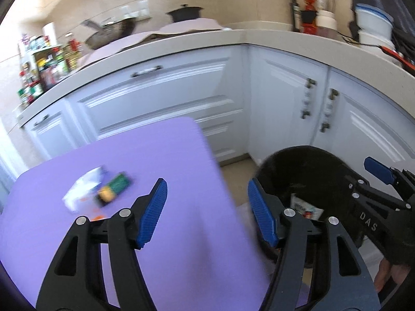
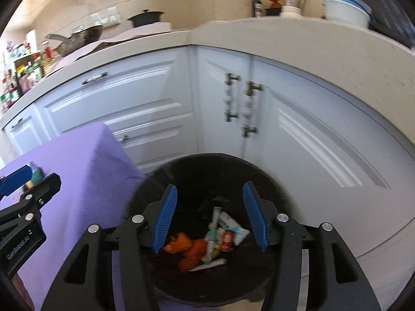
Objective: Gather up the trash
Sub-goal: 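Move both open tools back over the table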
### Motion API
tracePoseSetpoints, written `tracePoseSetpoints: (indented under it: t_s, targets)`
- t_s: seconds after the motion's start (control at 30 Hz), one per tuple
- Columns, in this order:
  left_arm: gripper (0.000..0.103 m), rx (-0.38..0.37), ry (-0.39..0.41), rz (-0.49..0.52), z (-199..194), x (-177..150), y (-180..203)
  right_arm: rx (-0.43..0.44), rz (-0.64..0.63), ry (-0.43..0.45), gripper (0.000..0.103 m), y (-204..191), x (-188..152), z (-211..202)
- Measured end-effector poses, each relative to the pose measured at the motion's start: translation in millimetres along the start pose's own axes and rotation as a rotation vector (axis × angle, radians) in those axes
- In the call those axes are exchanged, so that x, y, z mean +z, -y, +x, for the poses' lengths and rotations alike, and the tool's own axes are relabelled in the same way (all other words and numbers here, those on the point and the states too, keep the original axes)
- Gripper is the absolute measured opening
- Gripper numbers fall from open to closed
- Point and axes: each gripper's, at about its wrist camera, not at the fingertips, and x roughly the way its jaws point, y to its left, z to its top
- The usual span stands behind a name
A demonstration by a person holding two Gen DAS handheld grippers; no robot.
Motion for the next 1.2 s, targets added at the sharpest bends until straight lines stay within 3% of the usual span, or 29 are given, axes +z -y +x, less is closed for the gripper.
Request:
tracePoseSetpoints:
  t_s: [0.3, 0.7, 1.0, 1.07, 1.2]
  targets:
    - [0.067, 0.149, -0.002, -0.104, -30.0, -26.4, -96.8, 0.114, -0.093, 0.004, 0.054, -73.7, 5.8, -6.1]
    - [0.068, 0.342, -0.066, -0.256, -51.6, -76.7, -215.2, 0.263, -0.258, -0.024, 0.055, -185.5, -4.3, -14.4]
    - [0.068, 0.425, -0.082, -0.316, -64.4, -100.1, -263.5, 0.36, -0.354, -0.041, 0.066, -249.2, -17.1, -25.2]
    - [0.068, 0.441, -0.088, -0.331, -66.1, -104.9, -273.5, 0.368, -0.37, -0.046, 0.072, -259.2, -18.4, -24.7]
    - [0.068, 0.458, -0.096, -0.356, -67.7, -112.0, -288.4, 0.375, -0.377, -0.076, 0.075, -274.5, -18.7, -17.1]
